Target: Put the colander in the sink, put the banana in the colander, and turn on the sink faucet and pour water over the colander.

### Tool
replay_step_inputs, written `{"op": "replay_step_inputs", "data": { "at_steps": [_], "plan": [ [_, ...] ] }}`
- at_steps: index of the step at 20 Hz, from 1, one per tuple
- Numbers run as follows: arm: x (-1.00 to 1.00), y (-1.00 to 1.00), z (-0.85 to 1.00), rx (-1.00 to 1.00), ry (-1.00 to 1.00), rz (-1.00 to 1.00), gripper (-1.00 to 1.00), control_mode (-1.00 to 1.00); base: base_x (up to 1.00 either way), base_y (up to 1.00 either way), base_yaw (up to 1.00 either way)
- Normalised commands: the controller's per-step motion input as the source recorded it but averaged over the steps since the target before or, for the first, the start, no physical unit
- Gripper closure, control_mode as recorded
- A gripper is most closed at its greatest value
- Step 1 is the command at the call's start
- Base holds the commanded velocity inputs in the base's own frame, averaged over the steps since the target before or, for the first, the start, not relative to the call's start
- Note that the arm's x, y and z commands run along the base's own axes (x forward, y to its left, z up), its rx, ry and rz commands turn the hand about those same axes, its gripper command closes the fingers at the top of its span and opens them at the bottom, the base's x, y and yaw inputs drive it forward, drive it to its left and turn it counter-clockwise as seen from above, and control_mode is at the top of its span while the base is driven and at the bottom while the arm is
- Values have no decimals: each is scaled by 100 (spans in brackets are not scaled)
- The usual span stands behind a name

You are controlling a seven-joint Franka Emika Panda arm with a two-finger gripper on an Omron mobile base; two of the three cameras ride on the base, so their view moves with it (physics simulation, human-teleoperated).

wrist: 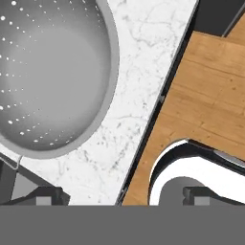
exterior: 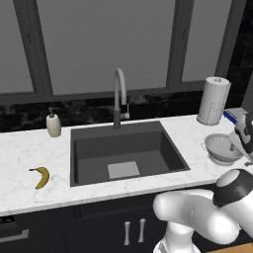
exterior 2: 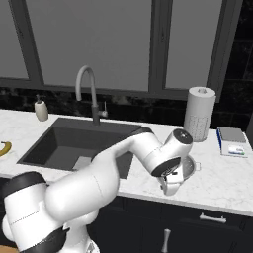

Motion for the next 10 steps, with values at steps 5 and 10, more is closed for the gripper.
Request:
{"op": "replay_step_inputs", "data": {
  "at_steps": [5,10],
  "plan": [
    [10,-28,-21,0,0,-8,-100,-100,0,0,0],
    [6,-25,-13,0,0,-7,-100,-100,0,0,0]
  ]
}}
